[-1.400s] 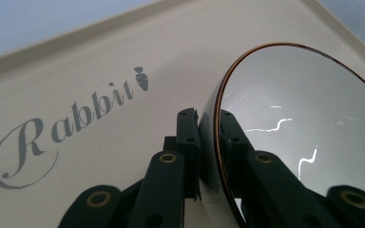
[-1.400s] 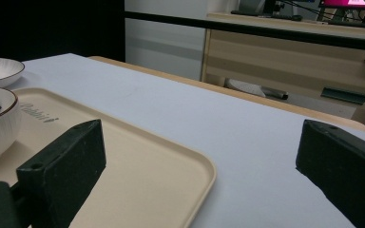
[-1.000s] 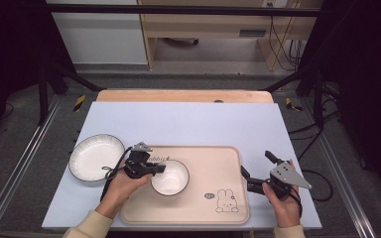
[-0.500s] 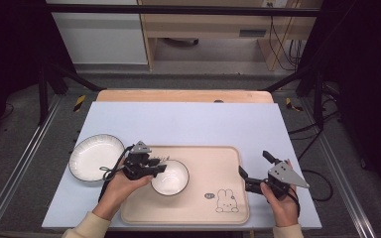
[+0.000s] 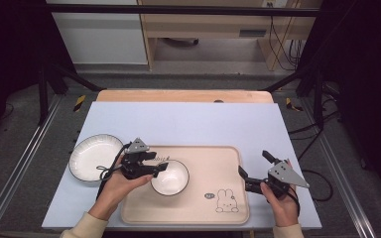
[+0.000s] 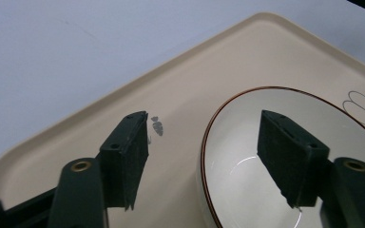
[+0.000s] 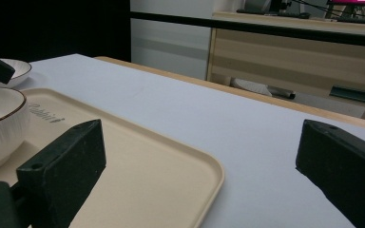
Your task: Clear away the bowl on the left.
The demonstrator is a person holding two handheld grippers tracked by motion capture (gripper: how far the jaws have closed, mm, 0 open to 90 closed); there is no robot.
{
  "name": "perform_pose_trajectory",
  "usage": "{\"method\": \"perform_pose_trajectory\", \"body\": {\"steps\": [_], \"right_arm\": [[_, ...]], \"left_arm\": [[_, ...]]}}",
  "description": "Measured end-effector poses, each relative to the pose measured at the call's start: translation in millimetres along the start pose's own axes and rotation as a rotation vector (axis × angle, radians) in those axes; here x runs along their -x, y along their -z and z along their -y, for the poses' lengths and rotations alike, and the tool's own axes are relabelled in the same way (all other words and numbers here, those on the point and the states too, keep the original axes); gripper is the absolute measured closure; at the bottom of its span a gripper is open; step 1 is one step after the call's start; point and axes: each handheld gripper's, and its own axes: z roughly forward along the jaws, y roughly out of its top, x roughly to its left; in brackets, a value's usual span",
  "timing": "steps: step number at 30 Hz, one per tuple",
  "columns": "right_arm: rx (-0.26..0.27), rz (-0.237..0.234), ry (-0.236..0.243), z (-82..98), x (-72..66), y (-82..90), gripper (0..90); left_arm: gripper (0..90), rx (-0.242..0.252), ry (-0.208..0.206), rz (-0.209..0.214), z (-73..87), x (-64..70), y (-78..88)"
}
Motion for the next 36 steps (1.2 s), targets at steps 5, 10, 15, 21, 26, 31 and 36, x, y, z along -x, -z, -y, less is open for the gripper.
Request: {"method": "perform_pose_trajectory", "body": {"steps": [5,10,15,21,26,31,36], "right_arm": [[-0.001,0.003,0.000,-0.2,0.6,0.3,2.9],[-0.003,0.008,0.003,-0.4,-0.4,-0.7,2.8],[-0.004,0.008,0.002,-0.2,-0.3,-0.7,2.7],[0.004,0.014,0.007,-1.2,-0.5,-0.4,2.8],[0.004,0.020,0.005,-1.2,0.1,0.4,2.9],[0.005,0.024,0.006,-1.4,0.4,0.7,2.9],[0.003,0.022,0.006,-1.1,0.6,0.6,2.8]], "left_arm": [[26.4,0.015,-0.004,0.013,-1.4,1.0,1.1],[23.5,0.022,-0.007,0.025,-2.3,2.0,1.8],[15.6,0.039,-0.005,0.042,-4.2,1.1,4.9],[11.5,0.079,-0.010,0.065,-6.9,0.1,10.6],[10.7,0.096,-0.009,0.070,-8.4,-1.1,14.1],[10.3,0.114,-0.007,0.074,-9.7,-4.2,19.5],[10.1,0.145,-0.017,0.089,-11.3,-6.8,25.1]]}}
